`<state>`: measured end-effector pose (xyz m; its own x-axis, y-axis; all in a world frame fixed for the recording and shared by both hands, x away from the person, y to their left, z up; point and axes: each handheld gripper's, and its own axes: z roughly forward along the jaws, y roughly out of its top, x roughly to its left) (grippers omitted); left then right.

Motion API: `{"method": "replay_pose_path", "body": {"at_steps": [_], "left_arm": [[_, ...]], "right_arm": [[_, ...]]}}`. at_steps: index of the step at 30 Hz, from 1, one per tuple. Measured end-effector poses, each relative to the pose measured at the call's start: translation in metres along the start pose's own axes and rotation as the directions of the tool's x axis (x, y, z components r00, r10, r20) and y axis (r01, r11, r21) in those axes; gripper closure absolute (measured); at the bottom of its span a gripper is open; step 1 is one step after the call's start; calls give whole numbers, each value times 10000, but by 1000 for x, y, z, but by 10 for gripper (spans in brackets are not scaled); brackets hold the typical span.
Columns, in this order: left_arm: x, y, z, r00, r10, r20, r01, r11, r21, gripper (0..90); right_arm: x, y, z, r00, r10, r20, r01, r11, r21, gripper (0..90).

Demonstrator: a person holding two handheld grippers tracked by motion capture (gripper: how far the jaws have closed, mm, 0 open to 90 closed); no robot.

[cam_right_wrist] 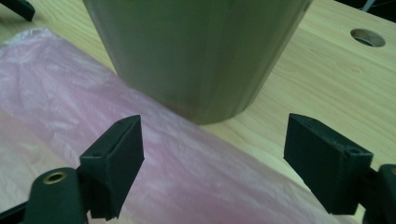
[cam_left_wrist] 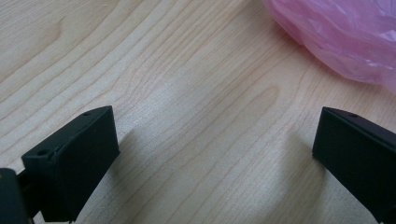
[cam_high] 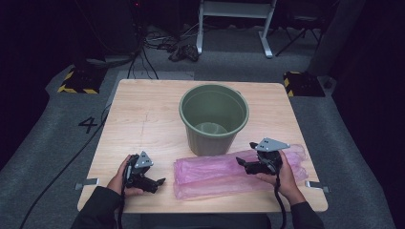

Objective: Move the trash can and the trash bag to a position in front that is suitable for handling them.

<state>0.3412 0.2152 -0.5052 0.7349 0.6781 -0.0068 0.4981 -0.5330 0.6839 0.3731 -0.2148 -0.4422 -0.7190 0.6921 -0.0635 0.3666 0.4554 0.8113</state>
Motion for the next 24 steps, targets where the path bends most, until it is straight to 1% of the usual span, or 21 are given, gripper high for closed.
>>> {"method": "replay_pose_path", "body": {"at_steps": [3,5,6,8,9,12,15,19,20,22,24], "left_arm": [[0,0,0,10000,1,-1,-1,10000,3,2],[0,0,0,10000,-6,-2,6,10000,-4,2],[0,0,0,10000,1,-1,-1,10000,2,2],[0,0,0,10000,1,0,-1,10000,-1,2],[0,0,0,10000,0,4,0,10000,-8,2],[0,0,0,10000,-2,-1,2,10000,0,2],[0,0,0,10000,-4,-3,4,10000,0,2],[0,0,0,10000,-5,-2,5,10000,-1,2],[0,0,0,10000,4,-1,-4,10000,2,2],[0,0,0,10000,1,-2,-1,10000,3,2],[0,0,0,10000,3,-4,-3,10000,0,2]], "right_arm": [[-1,7,5,10000,-2,-49,2,10000,-66,215],[-1,9,7,10000,-30,-67,30,10000,-75,216],[-1,13,11,9998,-84,-157,83,9999,-93,220],[0,15,12,9998,-68,-174,66,9999,-95,219],[1,18,15,9994,-166,-297,161,9997,-160,216],[3,21,19,9992,-238,-330,232,9996,-185,217],[3,23,21,9993,-191,-329,186,9997,-169,219],[5,29,25,9993,-243,-288,239,9996,-138,218],[7,31,27,9988,-334,-363,325,9992,-234,207],[8,32,28,9988,-366,-318,359,9991,-214,195],[9,34,30,9992,-381,-144,379,9992,-156,195]]}}
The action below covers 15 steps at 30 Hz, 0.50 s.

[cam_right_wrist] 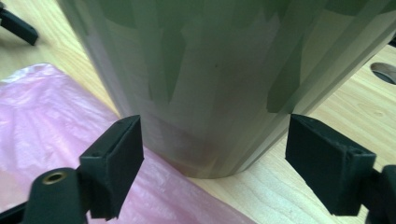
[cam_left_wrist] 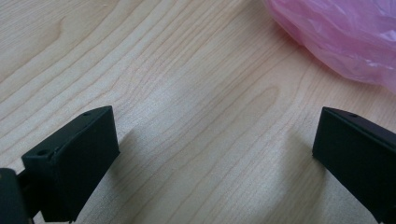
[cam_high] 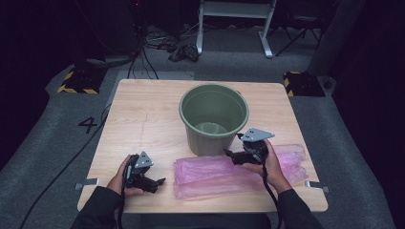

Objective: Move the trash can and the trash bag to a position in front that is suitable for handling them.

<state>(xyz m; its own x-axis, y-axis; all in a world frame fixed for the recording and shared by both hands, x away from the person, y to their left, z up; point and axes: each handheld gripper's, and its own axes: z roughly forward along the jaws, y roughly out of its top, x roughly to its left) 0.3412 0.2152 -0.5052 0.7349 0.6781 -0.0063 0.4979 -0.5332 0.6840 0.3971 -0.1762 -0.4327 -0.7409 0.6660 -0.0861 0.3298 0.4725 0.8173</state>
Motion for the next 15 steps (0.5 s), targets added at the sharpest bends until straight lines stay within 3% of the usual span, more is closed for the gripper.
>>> {"method": "replay_pose_path", "body": {"at_steps": [8,11,15], "left_arm": [[0,0,0,10000,-7,-1,7,10000,0,2],[0,0,0,10000,-8,-2,8,10000,-1,2],[0,0,0,10000,-15,1,15,10000,2,2]], "right_arm": [[-2,4,10,9996,162,222,-167,9996,214,175],[3,9,17,9982,-103,598,79,9992,388,173],[4,17,27,9980,-106,622,72,9985,551,186]]}}
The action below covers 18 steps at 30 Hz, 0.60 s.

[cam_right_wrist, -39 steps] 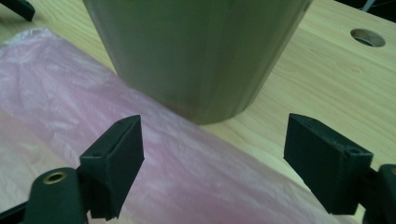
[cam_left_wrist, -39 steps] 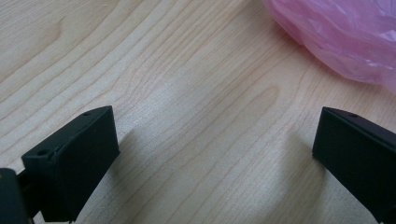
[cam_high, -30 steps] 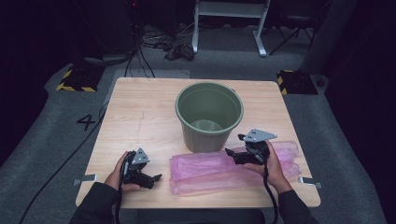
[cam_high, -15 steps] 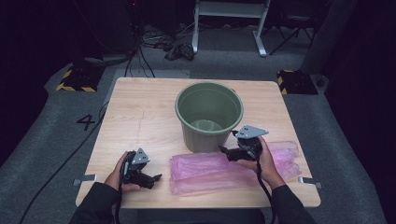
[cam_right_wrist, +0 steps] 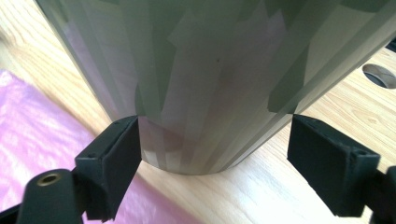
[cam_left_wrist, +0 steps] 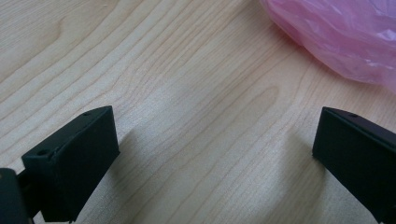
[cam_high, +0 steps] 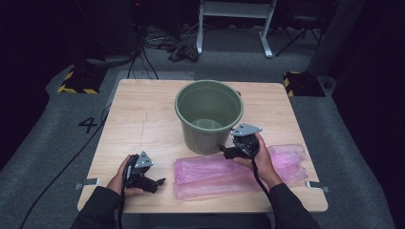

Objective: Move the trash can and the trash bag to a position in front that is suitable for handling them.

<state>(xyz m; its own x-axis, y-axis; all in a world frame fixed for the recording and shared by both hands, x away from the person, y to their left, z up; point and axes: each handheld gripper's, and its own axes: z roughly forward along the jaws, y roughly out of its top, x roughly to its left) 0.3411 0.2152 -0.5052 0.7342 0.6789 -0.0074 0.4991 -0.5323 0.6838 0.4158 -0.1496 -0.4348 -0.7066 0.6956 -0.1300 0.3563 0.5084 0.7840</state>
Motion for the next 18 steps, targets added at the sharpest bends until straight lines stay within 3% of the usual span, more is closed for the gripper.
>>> {"method": "replay_pose_path", "body": {"at_steps": [3,8,10,11,13,14,15,16,18], "left_arm": [[0,0,0,10000,6,-4,-6,10000,-2,2],[0,0,0,10000,-10,-2,10,10000,4,2],[-1,0,0,10000,-46,-23,46,10000,-19,2],[-1,0,0,10000,-48,-26,48,10000,-22,2],[-1,0,0,10000,-52,-25,51,10000,-24,2],[-1,0,0,10000,-52,-25,51,10000,-24,2],[-1,0,0,10000,-58,-21,58,10000,-24,2],[-1,0,0,10000,-58,-23,58,10000,-16,2],[0,0,0,10000,-36,-40,36,10000,5,2]], "right_arm": [[0,2,-1,9998,161,-105,-163,9997,-184,224],[0,-5,-23,9998,196,-104,-201,9987,-466,231],[0,-17,-44,9999,116,13,-115,9979,-643,252],[1,-30,-63,9995,-242,210,251,9987,-448,321],[0,-44,-78,9984,-390,405,399,9989,-235,318],[0,-44,-78,9984,-390,405,399,9989,-235,318],[-3,-65,-97,9993,-98,354,108,9996,-266,311],[-5,-73,-103,9992,50,398,-41,9997,-242,311],[-6,-79,-108,9986,171,504,-163,9997,-160,307]]}}
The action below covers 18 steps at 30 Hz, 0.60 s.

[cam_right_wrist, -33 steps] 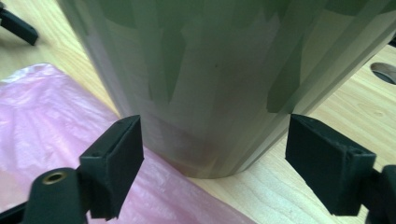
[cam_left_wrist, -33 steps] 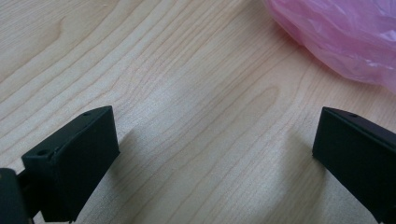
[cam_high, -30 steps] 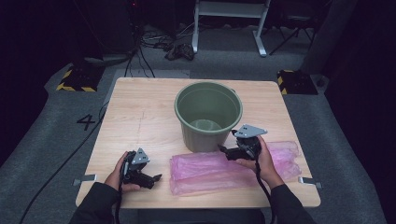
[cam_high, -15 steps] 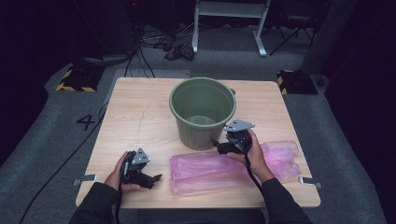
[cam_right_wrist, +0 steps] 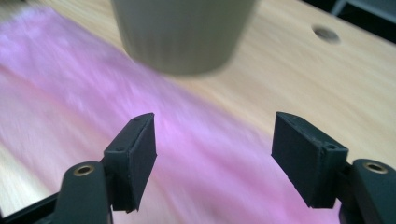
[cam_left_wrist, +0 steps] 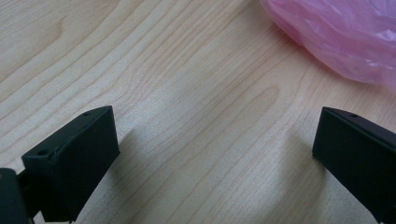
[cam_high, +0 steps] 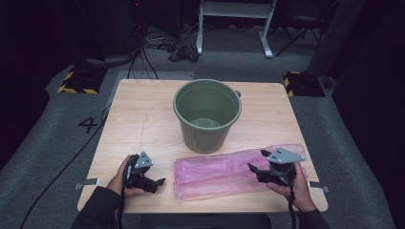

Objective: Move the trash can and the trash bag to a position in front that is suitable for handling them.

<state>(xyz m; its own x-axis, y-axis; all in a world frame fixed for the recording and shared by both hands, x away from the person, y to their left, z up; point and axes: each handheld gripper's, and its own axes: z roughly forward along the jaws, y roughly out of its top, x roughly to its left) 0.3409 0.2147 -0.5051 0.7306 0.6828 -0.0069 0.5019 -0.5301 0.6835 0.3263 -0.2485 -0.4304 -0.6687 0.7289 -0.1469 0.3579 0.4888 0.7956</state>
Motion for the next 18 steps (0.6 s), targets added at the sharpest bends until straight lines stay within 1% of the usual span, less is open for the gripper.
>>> {"method": "replay_pose_path", "body": {"at_steps": [1,2,4,5,6,9,10,11,13,14,17,18], "left_arm": [[0,0,0,10000,-3,-1,3,10000,5,2],[0,0,0,10000,-8,1,8,10000,-1,1],[0,0,0,10000,-3,2,3,10000,1,2],[0,0,0,10000,-23,25,23,10000,-19,2],[0,0,1,10000,-23,30,23,10000,-22,1],[0,0,0,10000,-4,15,4,10000,-6,1],[0,0,1,10000,-37,20,37,10000,-10,1],[0,0,1,10000,-38,13,38,10000,-5,1],[-1,0,1,10000,-47,1,47,10000,-20,2],[-1,0,1,10000,-54,-4,54,10000,-21,2],[-1,0,1,10000,-75,-12,75,10000,-12,2],[-1,0,1,10000,-75,-24,75,10000,-33,2]], "right_arm": [[-2,-9,-6,9998,193,62,-193,9998,58,303],[-3,-16,-11,9995,300,-20,-300,9995,45,299],[-6,-27,-17,9987,515,28,-515,9986,128,298],[-7,-33,-19,9976,690,-44,-689,9976,106,305],[-8,-39,-19,9962,834,-240,-832,9965,100,310],[-9,-52,-14,9948,943,-373,-927,9948,425,312],[-9,-58,-7,9954,898,-344,-875,9942,628,318],[-9,-58,-7,9954,898,-344,-875,9942,628,318],[-12,-62,-2,9923,1146,-475,-1114,9916,649,331],[-14,-65,3,9905,1302,-434,-1272,9897,659,342],[-15,-68,7,9907,1309,-365,-1280,9891,730,350],[-16,-70,10,9905,1323,-379,-1288,9882,835,359]]}}
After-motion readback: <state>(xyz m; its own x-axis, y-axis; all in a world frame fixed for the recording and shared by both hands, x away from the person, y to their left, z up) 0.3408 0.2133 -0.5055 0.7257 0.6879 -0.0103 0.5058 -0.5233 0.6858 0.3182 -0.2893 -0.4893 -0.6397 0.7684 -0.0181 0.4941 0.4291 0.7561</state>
